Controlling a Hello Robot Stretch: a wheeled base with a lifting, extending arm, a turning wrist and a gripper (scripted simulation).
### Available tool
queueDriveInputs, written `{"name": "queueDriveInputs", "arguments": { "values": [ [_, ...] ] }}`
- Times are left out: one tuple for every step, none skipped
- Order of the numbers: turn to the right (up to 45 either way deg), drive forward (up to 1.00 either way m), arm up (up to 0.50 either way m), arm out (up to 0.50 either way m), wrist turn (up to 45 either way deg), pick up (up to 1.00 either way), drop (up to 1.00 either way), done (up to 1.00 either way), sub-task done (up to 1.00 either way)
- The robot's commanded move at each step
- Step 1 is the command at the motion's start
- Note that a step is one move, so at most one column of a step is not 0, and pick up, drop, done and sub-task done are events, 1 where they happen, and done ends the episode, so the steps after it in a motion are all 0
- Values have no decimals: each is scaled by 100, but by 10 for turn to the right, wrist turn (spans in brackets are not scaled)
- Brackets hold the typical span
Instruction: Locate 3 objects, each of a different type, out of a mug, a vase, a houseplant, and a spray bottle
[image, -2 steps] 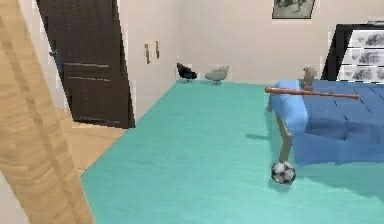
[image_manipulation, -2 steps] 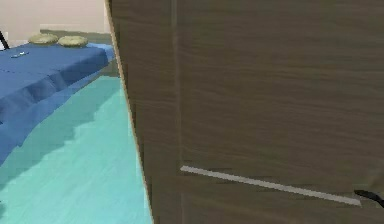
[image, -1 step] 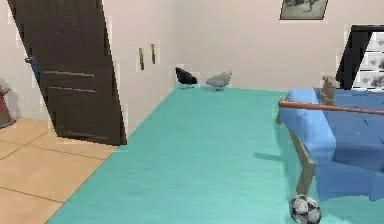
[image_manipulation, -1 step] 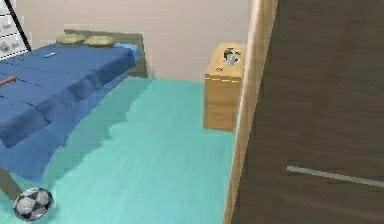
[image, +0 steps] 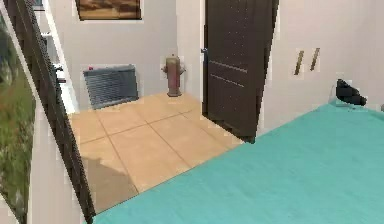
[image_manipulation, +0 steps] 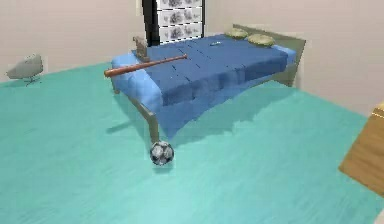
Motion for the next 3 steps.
{"name": "queueDriveInputs", "arguments": {
  "values": [
    [0,100,0,0,0,0,0,0,0],
    [-150,0,0,0,0,0,0,0,0],
    [0,15,0,0,0,0,0,0,0]
  ]
}}
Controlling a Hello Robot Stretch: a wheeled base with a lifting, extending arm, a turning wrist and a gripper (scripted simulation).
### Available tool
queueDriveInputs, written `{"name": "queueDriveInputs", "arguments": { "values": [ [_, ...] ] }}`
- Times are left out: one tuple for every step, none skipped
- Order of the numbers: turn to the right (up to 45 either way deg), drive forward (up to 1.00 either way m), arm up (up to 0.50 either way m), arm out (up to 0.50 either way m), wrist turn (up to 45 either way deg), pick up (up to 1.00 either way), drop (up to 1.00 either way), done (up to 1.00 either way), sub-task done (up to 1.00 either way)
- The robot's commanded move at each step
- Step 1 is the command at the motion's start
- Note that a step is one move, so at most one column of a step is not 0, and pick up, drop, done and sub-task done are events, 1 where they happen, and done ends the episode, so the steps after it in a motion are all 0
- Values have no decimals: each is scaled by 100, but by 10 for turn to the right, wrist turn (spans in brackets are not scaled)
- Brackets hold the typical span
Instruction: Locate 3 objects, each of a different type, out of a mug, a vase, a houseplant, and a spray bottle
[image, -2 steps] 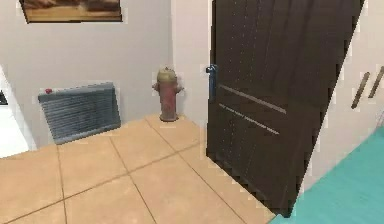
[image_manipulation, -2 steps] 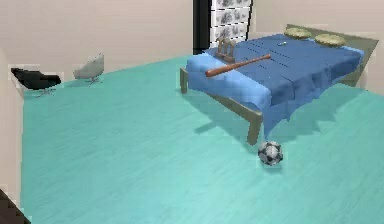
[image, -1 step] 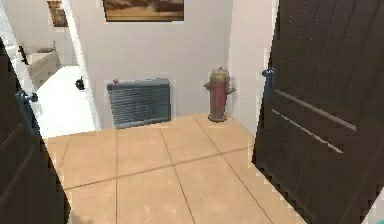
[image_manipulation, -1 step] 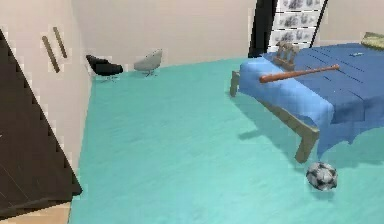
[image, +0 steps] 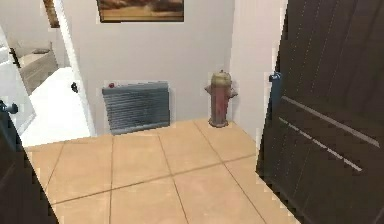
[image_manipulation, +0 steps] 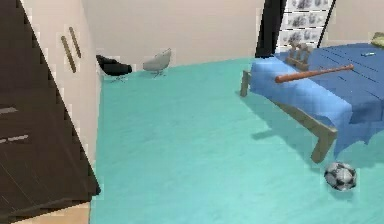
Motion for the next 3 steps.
{"name": "queueDriveInputs", "arguments": {
  "values": [
    [-180,0,0,0,0,0,0,0,0],
    [0,100,0,0,0,0,0,0,0],
    [-30,0,0,0,0,0,0,0,0]
  ]
}}
